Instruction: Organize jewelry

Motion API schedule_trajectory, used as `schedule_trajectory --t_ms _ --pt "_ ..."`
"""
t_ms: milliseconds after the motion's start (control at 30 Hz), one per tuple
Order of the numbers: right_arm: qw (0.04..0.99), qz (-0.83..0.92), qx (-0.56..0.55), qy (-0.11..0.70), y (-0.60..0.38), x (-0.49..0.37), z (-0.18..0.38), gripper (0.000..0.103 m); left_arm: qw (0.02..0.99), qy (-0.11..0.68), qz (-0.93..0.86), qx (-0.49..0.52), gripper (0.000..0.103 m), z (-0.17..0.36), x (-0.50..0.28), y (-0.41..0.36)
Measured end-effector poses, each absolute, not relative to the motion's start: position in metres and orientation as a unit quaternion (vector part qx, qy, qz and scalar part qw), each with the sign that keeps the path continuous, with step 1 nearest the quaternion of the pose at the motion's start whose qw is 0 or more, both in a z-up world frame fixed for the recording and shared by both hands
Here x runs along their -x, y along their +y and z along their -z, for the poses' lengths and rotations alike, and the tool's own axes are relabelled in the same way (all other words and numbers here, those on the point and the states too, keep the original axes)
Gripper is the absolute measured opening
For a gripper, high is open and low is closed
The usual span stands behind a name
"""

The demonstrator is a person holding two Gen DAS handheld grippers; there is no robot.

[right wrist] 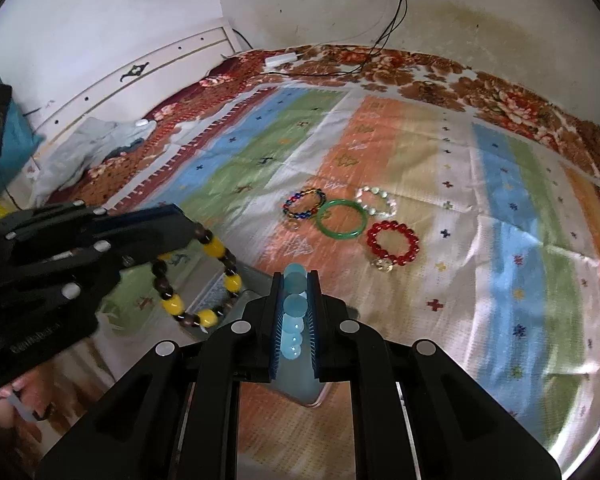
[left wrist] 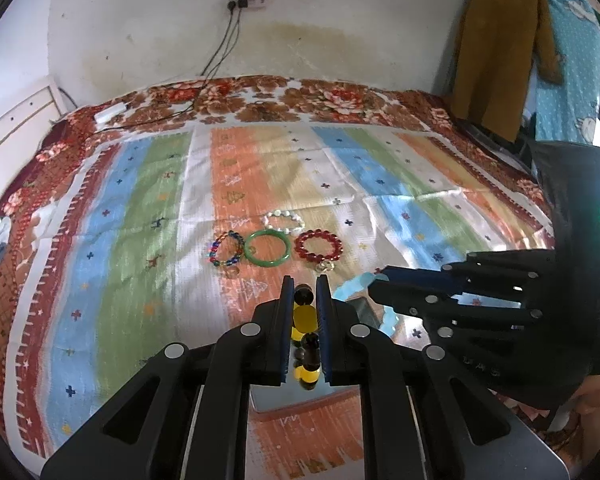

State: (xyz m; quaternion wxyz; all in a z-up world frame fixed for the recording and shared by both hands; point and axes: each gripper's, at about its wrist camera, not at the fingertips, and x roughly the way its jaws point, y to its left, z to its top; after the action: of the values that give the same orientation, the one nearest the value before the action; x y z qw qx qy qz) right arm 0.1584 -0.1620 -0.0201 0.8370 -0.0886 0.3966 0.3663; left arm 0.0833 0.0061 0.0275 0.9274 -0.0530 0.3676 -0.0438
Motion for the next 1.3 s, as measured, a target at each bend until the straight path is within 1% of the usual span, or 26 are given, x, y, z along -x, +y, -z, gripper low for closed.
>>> schedule_trajectory --t_ms 33,67,100,133,167,367,433,600,667,900,1300 --pt "0.838 -0.364 0.085 0.398 -0.164 -0.160 0.020 0.012 0.927 0.368 0.040 0.056 0.012 -0.026 -0.084 0.008" --pt "0.839 -0.360 0.085 0.398 -0.165 -0.162 0.020 0.013 0.927 0.370 0.034 0.057 0.020 -0.026 -0.086 0.011" --pt "0.843 -0.353 0.087 0.396 -0.167 -0.164 0.019 0.018 0.927 0.369 0.029 0.060 0.031 -0.025 -0.086 0.013" --pt "0.846 -0.347 0.087 0.396 -0.168 -0.165 0.020 0.029 0.928 0.368 0.021 0.063 0.033 -0.024 -0.087 0.018" --pt "0.848 -0.342 0.086 0.396 -0.170 -0.167 0.020 0.032 0.927 0.368 0.015 0.063 0.034 -0.024 -0.088 0.021" --pt "0.854 -0.324 0.076 0.401 -0.179 -0.180 0.024 0.035 0.921 0.381 -0.011 0.081 0.035 -0.018 -0.097 0.045" --pt "0.854 -0.321 0.071 0.403 -0.181 -0.185 0.024 0.041 0.920 0.381 -0.018 0.083 0.038 -0.017 -0.100 0.050" --pt "0.856 -0.313 0.071 0.405 -0.183 -0.194 0.025 0.047 0.914 0.395 -0.022 0.088 0.050 -0.012 -0.111 0.057" --pt "0.854 -0.311 0.073 0.411 -0.182 -0.199 0.027 0.048 0.911 0.403 -0.021 0.088 0.050 -0.009 -0.117 0.057" --pt "0.852 -0.303 0.066 0.422 -0.180 -0.216 0.029 0.050 0.904 0.420 -0.028 0.074 0.056 -0.003 -0.137 0.058" --pt "0.839 -0.280 0.064 0.463 -0.173 -0.250 0.048 0.050 0.886 0.458 -0.039 0.063 0.057 0.015 -0.176 0.064"
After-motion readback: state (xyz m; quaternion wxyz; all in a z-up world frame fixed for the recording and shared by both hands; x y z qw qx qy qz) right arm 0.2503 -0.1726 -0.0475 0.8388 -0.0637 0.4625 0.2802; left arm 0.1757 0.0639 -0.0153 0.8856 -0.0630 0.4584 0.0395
